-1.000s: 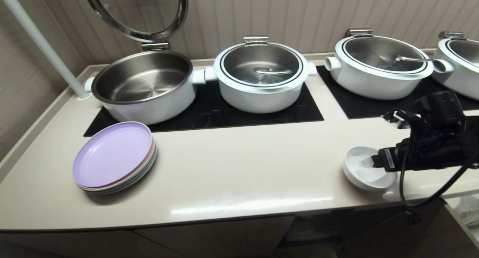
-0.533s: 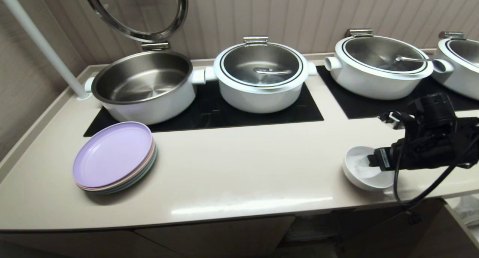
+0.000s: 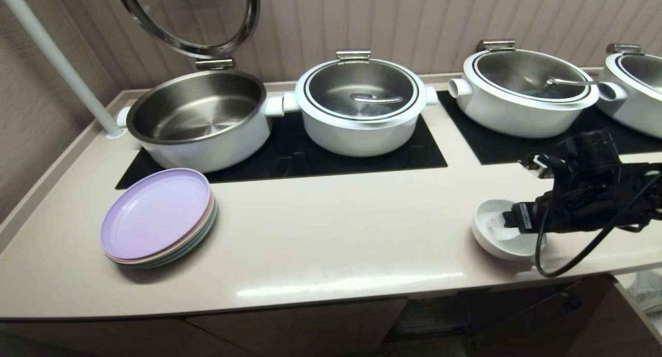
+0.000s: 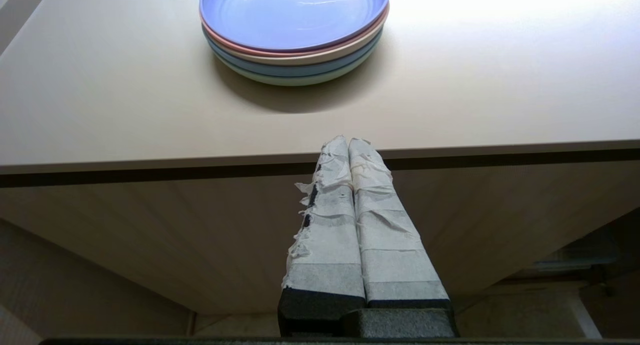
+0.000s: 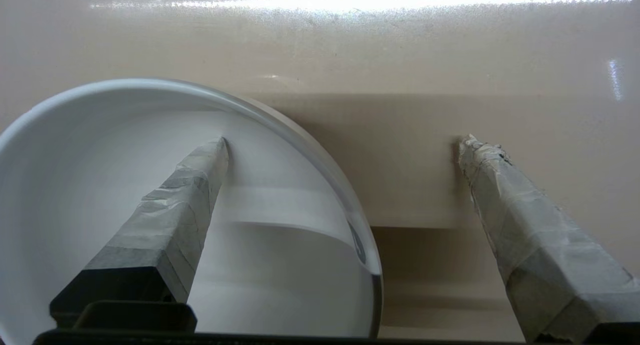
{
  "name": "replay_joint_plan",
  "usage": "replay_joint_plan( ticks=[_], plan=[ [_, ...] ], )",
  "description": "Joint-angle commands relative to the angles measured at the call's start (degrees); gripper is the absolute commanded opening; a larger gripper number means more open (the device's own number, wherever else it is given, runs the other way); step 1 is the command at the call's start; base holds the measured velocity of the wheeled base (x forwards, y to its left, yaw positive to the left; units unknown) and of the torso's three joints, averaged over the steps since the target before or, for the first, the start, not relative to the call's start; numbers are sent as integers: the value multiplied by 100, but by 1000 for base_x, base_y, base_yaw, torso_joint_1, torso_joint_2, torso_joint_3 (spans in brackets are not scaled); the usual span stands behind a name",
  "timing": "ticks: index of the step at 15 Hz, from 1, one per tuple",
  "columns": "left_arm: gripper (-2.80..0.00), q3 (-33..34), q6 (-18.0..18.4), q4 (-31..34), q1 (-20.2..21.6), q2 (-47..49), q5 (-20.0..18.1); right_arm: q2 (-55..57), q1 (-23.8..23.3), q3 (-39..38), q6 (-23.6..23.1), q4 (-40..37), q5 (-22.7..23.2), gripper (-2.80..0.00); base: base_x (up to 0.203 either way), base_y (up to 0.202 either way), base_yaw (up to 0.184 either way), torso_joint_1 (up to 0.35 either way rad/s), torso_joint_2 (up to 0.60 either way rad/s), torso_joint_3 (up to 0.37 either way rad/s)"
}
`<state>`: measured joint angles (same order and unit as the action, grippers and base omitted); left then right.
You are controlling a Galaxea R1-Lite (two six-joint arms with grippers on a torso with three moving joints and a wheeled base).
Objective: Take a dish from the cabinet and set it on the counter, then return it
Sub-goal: Pick up the bowl from the table
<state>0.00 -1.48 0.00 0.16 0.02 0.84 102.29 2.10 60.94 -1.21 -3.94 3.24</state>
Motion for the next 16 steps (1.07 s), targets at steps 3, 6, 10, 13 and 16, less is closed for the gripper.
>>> replay_joint_plan(
  ticks=[3, 6, 10, 13, 16],
  plan=[
    [-280, 0, -2, 0, 2, -2, 3, 45, 1, -12, -2, -1, 10, 0, 0, 0, 0, 0, 0, 0],
    [-280, 0, -2, 0, 2, -2, 3, 54, 1, -12, -2, -1, 10, 0, 0, 0, 0, 0, 0, 0],
    [-280, 0, -2, 0, 2, -2, 3, 60, 1, -21, -2, -1, 10, 0, 0, 0, 0, 0, 0, 0],
    [-280, 0, -2, 0, 2, -2, 3, 63, 1, -12, -2, -1, 10, 0, 0, 0, 0, 0, 0, 0],
    [-280, 0, -2, 0, 2, -2, 3, 72, 1, -30, -11, -1, 10, 0, 0, 0, 0, 0, 0, 0]
  ],
)
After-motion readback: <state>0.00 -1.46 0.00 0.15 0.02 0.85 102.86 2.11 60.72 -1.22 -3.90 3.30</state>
